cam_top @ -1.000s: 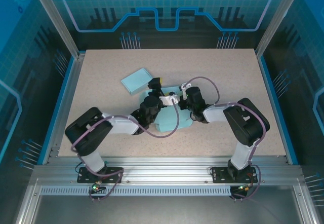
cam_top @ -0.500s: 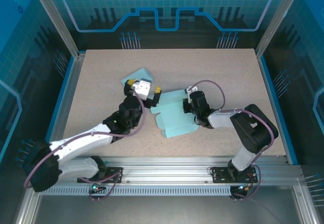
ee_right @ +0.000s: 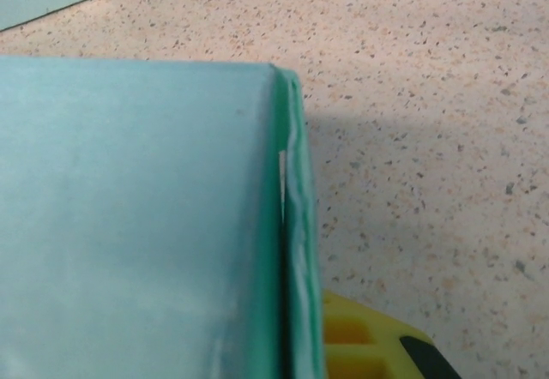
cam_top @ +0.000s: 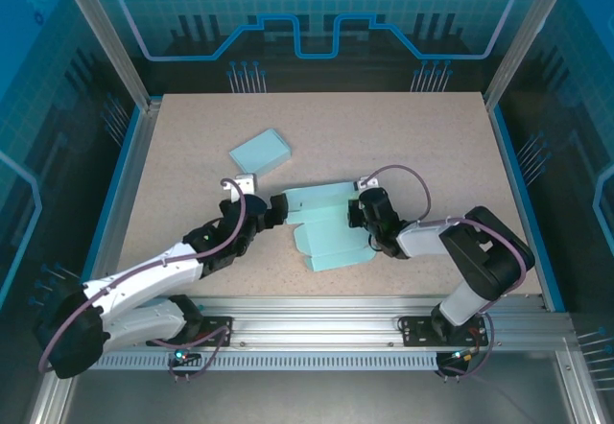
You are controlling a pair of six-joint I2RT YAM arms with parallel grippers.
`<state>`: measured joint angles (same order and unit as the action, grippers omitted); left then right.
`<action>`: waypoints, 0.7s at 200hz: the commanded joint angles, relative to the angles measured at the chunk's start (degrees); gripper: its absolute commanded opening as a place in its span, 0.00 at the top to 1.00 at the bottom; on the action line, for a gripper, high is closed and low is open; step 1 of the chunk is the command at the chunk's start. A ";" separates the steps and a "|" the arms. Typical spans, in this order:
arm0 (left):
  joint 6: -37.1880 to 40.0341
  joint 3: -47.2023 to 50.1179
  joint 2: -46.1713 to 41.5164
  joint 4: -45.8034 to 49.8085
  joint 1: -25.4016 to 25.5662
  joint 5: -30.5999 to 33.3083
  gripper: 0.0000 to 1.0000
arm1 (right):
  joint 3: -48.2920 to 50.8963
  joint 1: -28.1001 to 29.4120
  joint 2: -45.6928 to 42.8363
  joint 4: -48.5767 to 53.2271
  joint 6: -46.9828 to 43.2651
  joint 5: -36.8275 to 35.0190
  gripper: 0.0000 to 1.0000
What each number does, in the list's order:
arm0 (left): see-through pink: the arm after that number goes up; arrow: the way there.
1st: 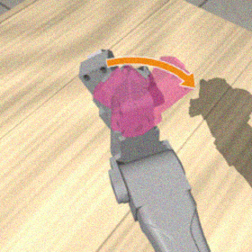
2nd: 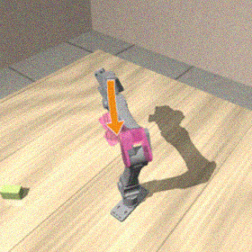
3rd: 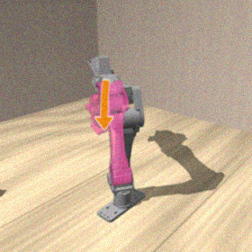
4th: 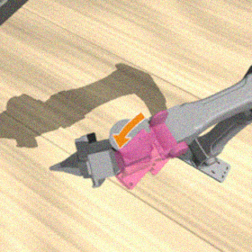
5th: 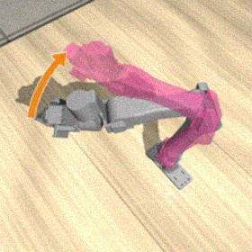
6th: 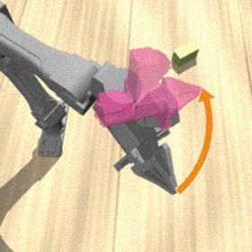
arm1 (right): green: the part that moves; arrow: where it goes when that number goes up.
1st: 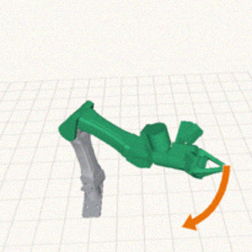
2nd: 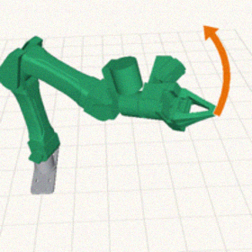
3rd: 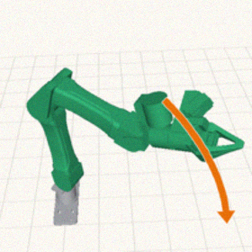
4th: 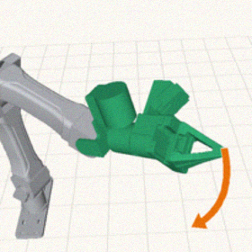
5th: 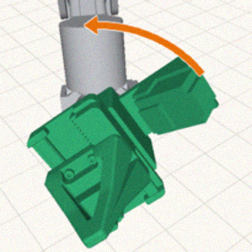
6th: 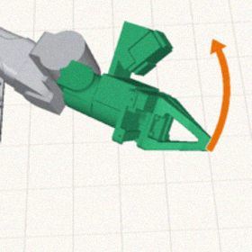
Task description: Fold the paper box
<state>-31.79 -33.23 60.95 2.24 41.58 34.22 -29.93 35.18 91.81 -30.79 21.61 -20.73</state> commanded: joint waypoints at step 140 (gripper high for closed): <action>-4.98 -2.31 14.71 -6.37 -7.34 -15.21 0.01 | -0.39 5.15 -3.75 7.01 2.99 -8.51 1.00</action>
<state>-36.32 -33.71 73.95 -3.38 34.44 20.71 -29.93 39.72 89.03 -24.03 23.59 -28.32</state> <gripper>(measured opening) 0.989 0.103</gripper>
